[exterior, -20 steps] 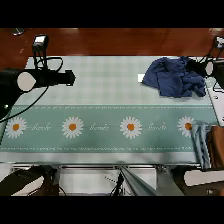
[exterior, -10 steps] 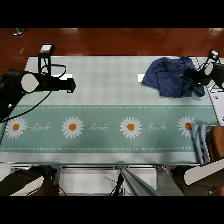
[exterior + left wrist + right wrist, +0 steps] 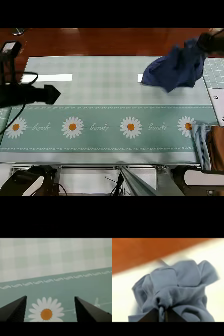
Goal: Fold the shirts.
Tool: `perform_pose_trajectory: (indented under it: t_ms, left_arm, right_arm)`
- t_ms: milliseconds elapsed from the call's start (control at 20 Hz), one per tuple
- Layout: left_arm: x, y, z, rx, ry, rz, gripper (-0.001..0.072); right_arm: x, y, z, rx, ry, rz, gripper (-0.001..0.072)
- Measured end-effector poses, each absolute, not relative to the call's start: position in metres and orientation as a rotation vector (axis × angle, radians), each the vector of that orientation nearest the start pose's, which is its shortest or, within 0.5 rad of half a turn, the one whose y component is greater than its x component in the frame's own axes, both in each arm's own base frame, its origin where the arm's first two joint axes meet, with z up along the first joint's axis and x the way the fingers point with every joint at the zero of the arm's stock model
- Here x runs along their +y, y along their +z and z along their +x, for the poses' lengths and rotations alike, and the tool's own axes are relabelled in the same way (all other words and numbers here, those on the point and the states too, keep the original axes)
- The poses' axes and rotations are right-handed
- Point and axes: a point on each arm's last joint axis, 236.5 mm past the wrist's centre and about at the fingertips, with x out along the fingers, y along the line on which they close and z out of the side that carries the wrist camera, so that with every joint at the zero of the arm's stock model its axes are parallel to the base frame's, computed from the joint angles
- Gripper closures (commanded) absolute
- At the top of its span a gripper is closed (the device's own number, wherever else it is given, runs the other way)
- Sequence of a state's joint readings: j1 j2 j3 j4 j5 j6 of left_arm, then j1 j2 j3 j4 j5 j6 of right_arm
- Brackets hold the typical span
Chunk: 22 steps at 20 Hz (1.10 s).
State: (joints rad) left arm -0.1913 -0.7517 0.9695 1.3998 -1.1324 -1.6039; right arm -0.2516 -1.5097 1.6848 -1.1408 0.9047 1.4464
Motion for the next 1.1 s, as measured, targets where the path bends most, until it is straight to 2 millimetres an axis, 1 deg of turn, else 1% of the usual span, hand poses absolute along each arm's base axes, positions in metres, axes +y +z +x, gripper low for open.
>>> perform_pose_trajectory:
  t_ms: [100,150,250,350,400,450,500,550,600,650,700,800,900,950,1100]
  left_arm:
    - [-0.106,0.119,0.276,0.918,-0.322,-0.118,0.0002]
    - [-0.11,0.113,0.266,0.921,-0.339,-0.132,0.0002]
    - [-0.115,0.102,0.254,0.93,-0.355,-0.162,0.0002]
    - [-0.117,0.094,0.249,0.941,-0.359,-0.183,0.0002]
    - [-0.118,0.091,0.247,0.943,-0.361,-0.193,0.0003]
    - [-0.119,0.091,0.248,0.936,-0.361,-0.201,0.0002]
    - [-0.12,0.093,0.25,0.92,-0.361,-0.207,0.0002]
    - [-0.12,0.093,0.252,0.909,-0.36,-0.21,0.0002]
    - [-0.121,0.095,0.255,0.894,-0.361,-0.217,0.0002]
    - [-0.121,0.096,0.256,0.885,-0.36,-0.225,0.0002]
    - [-0.121,0.097,0.257,0.878,-0.359,-0.226,0.0002]
    - [-0.121,0.098,0.26,0.866,-0.358,-0.231,0.0003]
    - [-0.12,0.098,0.261,0.869,-0.348,-0.246,0.0002]
    - [-0.12,0.097,0.262,0.869,-0.343,-0.255,0.0002]
    - [-0.119,0.094,0.264,0.882,-0.331,-0.268,0.0002]
  right_arm:
    - [-0.029,0.243,0.531,0.517,0.109,0.278,0.0692]
    - [-0.014,0.281,0.519,0.446,0.144,0.242,0.0692]
    - [0.014,0.353,0.491,0.305,0.204,0.181,0.0692]
    - [0.044,0.412,0.456,0.193,0.275,0.127,0.0692]
    - [0.057,0.434,0.438,0.15,0.308,0.1,0.0691]
    - [0.072,0.451,0.42,0.119,0.345,0.074,0.0691]
    - [0.085,0.461,0.403,0.106,0.381,0.052,0.0691]
    - [0.1,0.465,0.388,0.113,0.425,0.029,0.0691]
    - [0.114,0.461,0.375,0.14,0.47,0.007,0.0691]
    - [0.13,0.449,0.365,0.19,0.522,-0.013,0.0691]
    - [0.146,0.429,0.357,0.261,0.576,-0.034,0.0691]
    - [0.175,0.381,0.345,0.415,0.672,-0.06,0.0691]
    - [0.206,0.317,0.337,0.59,0.757,-0.061,0.0691]
    - [0.222,0.282,0.334,0.676,0.787,-0.044,0.0691]
    - [0.267,0.18,0.323,0.903,0.825,0.039,0.0691]
